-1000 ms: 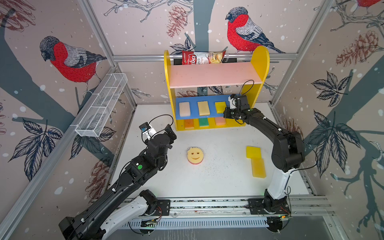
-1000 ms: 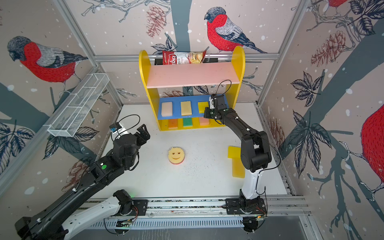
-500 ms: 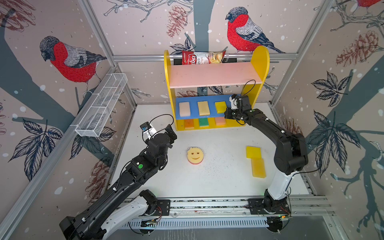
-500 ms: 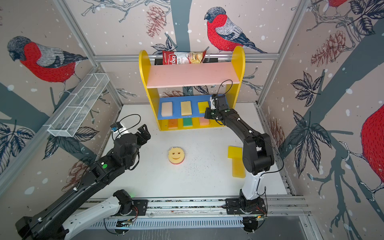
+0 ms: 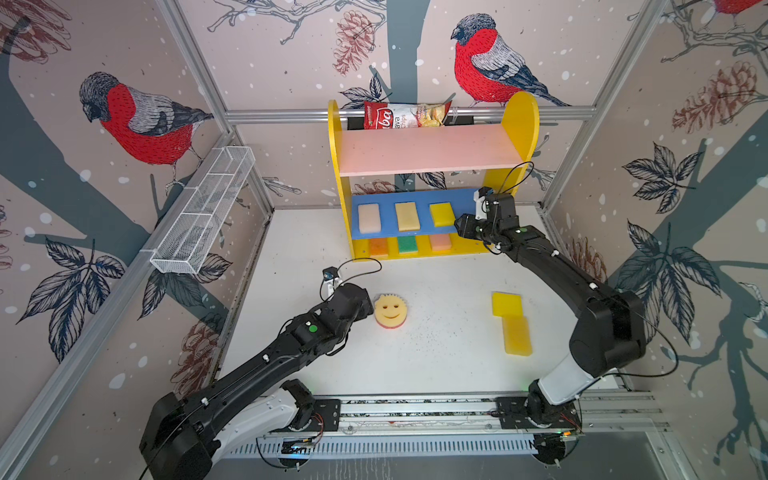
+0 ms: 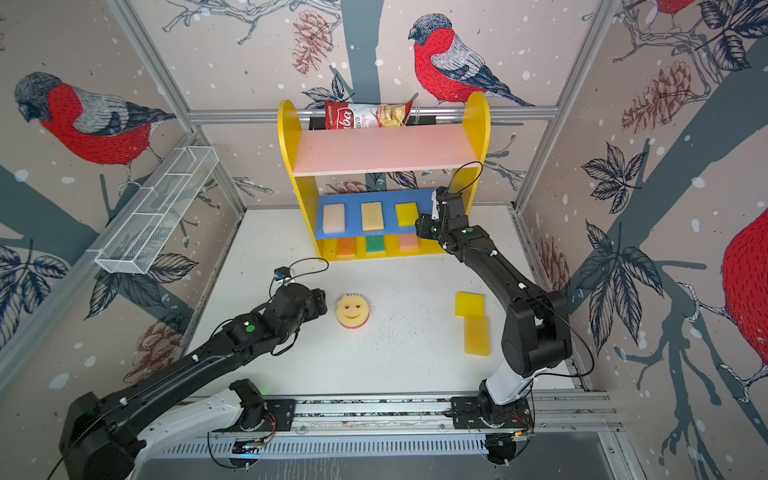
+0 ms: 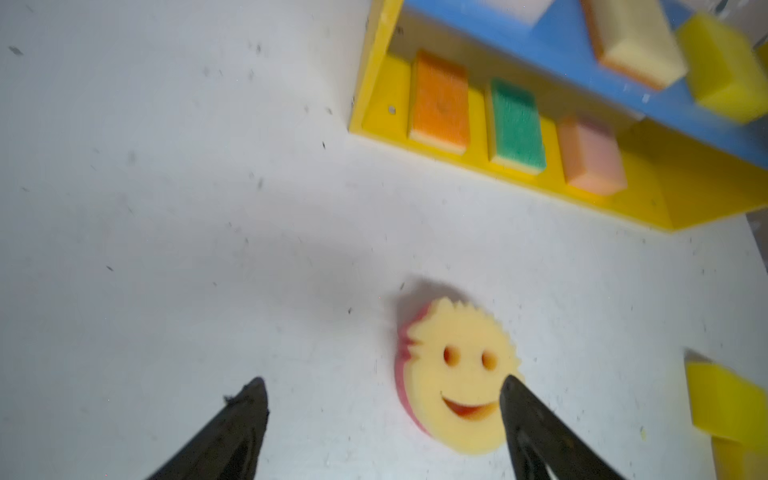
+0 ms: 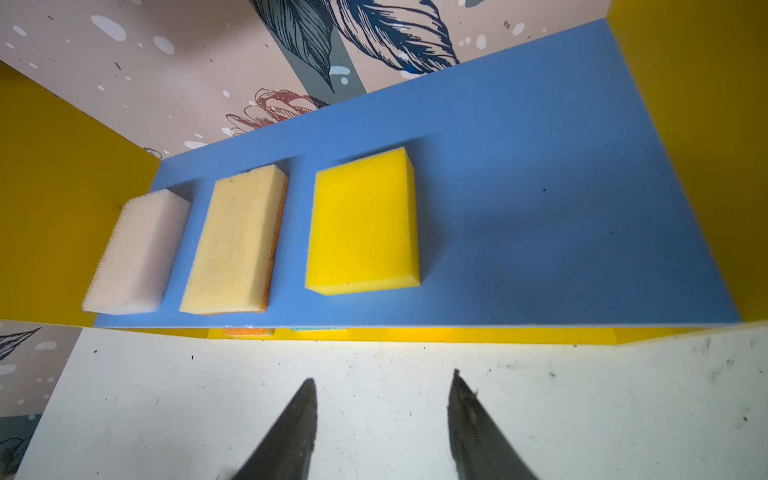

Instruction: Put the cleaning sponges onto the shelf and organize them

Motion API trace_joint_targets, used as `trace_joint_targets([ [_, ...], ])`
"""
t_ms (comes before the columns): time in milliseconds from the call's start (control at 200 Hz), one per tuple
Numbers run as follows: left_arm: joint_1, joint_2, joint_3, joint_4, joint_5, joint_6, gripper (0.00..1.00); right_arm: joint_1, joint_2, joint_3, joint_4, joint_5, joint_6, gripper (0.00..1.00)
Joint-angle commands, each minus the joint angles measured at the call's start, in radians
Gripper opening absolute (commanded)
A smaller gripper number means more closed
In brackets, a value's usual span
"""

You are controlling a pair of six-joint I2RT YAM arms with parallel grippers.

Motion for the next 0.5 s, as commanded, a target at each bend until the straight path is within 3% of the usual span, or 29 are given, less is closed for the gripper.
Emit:
trace_joint_targets([
  [0,-0.020,0.019,-0.052,0.092,0.117,-0.033,0.88,0.002,-0.038,-0.033,0.010,0.015,0.040,0.56],
  [250,-0.022,0.157,-0.061,0.252,0.184,0.030,0.92,0.001,-0.143,-0.180,0.000,0.052,0.030,0.62],
  [385,-0.022,0.268,0.020,0.212,0.176,0.062,0.90,-0.007,-0.163,-0.172,-0.048,0.142,-0.012,0.63],
  [495,-0.021,0.337,0.112,0.161,0.163,0.090,0.90,-0.046,-0.160,-0.181,-0.122,0.246,0.034,0.70],
])
